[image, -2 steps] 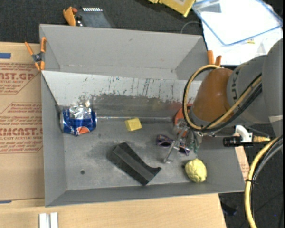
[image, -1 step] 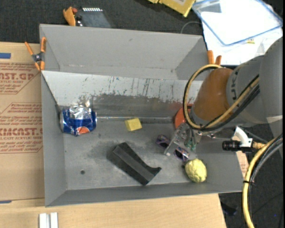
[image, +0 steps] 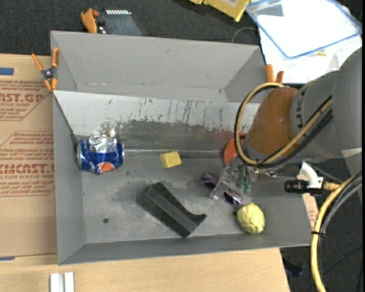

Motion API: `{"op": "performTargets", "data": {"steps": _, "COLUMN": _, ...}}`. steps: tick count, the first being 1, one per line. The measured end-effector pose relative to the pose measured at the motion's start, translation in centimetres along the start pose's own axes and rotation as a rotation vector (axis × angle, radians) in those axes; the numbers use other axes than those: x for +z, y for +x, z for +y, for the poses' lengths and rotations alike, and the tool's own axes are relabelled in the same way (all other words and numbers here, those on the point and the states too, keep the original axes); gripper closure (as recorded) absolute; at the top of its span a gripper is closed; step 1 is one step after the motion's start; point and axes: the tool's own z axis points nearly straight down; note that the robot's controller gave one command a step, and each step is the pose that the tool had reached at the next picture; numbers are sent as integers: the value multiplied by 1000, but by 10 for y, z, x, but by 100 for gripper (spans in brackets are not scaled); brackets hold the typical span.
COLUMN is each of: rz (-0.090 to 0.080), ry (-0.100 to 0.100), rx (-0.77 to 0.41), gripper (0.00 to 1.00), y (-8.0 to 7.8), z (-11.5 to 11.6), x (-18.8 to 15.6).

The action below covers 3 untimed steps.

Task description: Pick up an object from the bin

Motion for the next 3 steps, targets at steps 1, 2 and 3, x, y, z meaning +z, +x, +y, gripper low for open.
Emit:
{"op": "performTargets", "data": {"steps": 1, "rz": 4, "ry": 2, "rx": 0, "gripper": 100, "y": 1, "z": -1, "x": -10}}
{"op": "performTargets", "data": {"steps": 2, "rz": 9, "ry": 4, "rx": 0, "gripper": 100, "y": 2, "z": -1, "x": -40}}
{"op": "performTargets", "data": {"steps": 3, "rz": 2, "ry": 1, "rx": -1, "gripper": 100, "y": 1, "z": 0, "x": -81}}
